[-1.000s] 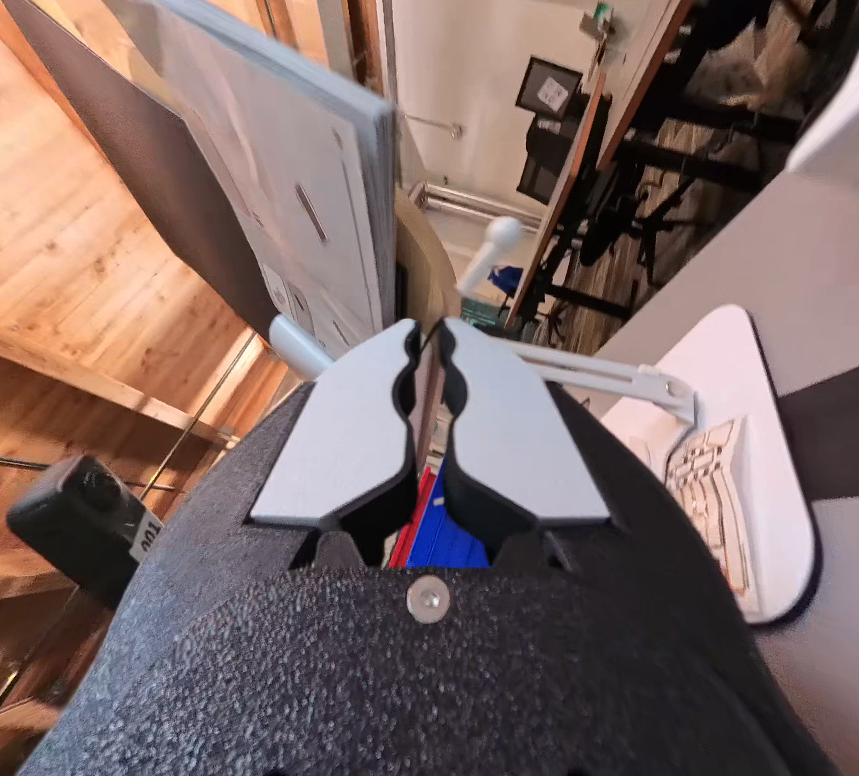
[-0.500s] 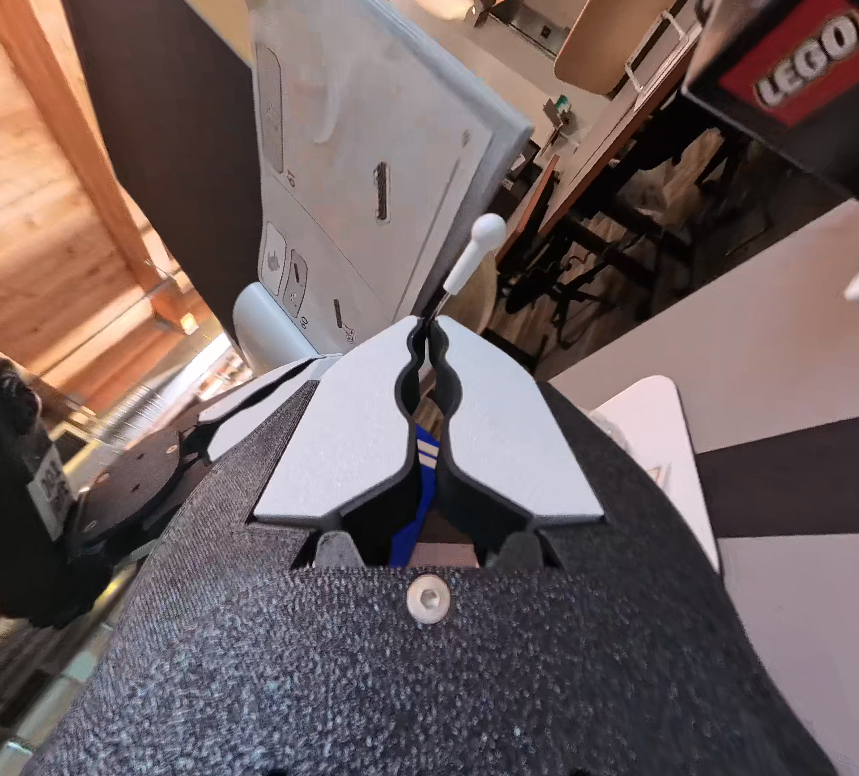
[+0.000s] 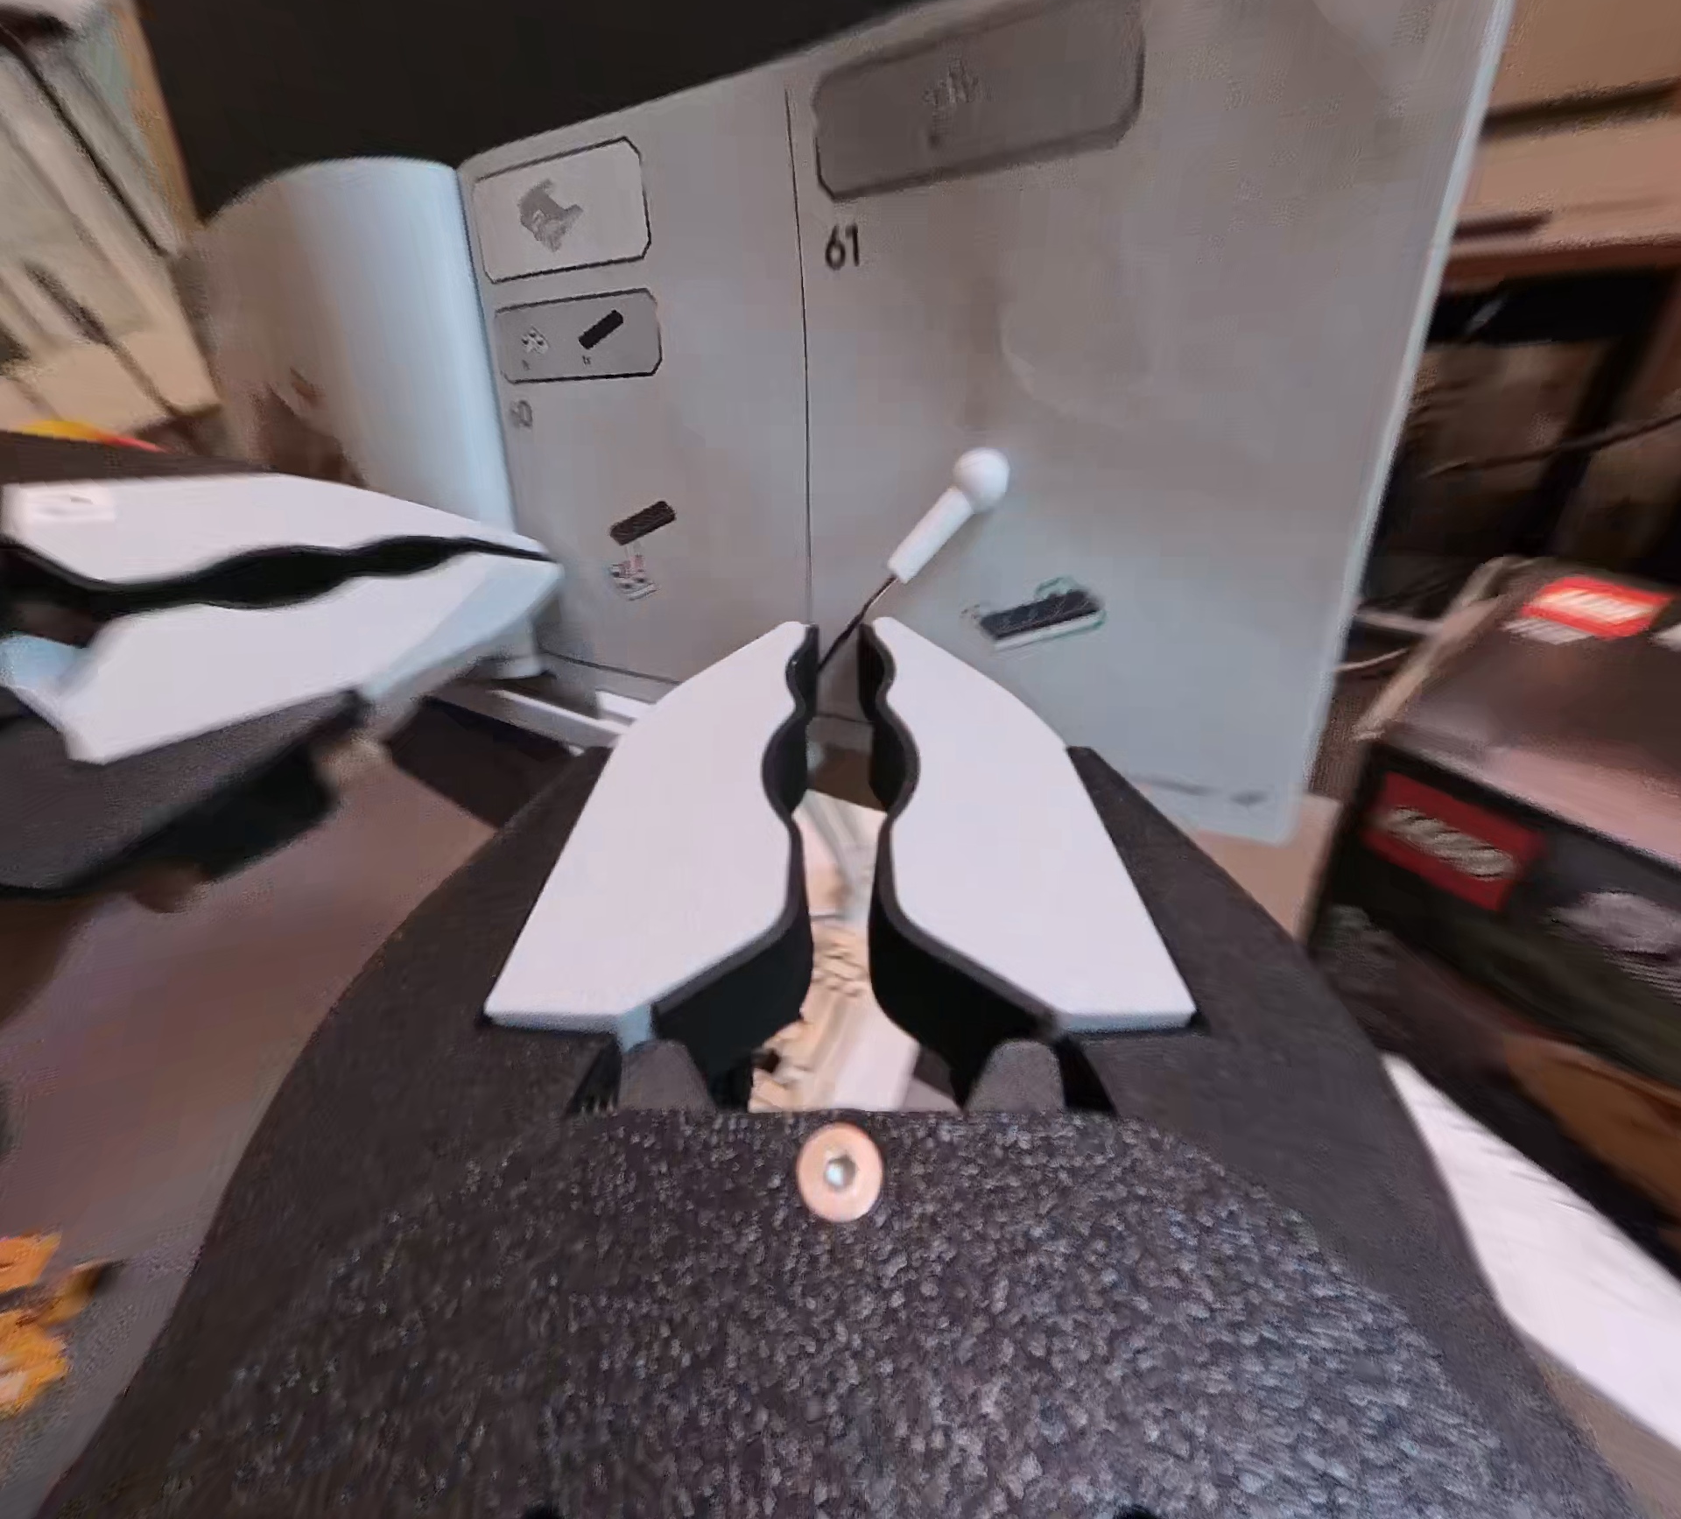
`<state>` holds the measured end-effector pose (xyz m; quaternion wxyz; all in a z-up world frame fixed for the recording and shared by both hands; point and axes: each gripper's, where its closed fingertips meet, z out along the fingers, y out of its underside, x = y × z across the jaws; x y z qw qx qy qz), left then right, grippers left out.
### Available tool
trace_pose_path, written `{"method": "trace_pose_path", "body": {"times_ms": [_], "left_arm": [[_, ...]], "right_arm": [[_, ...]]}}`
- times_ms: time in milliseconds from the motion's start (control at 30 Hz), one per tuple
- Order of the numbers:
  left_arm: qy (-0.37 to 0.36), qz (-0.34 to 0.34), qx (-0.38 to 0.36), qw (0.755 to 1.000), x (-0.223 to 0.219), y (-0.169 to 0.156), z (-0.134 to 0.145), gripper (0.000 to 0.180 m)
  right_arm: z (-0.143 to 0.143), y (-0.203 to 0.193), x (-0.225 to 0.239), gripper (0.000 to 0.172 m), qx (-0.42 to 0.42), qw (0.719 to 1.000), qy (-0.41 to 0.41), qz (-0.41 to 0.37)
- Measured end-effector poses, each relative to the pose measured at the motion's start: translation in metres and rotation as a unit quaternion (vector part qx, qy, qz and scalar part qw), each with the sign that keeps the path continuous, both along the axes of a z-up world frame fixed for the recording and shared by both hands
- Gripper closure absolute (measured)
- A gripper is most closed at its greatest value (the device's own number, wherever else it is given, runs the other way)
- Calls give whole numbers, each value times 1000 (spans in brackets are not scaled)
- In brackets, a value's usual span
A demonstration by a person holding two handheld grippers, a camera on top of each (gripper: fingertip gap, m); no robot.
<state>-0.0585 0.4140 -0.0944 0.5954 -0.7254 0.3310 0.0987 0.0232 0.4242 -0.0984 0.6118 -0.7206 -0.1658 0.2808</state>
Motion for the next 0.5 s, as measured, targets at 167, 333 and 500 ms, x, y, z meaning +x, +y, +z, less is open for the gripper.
{"method": "trace_pose_path", "body": {"times_ms": [167,333,500], "left_arm": [[-150,-38,34,987,-13,-43,17,180],[-209,-20,55,976,-47,-64,16,180],[-224,9,66,972,-81,-71,17,180]], "right_arm": [[25,-47,14,148,152,982,-104,-43],[27,-106,-14,148,210,968,-137,-32],[25,-158,-28,172,193,974,-123,3]]}}
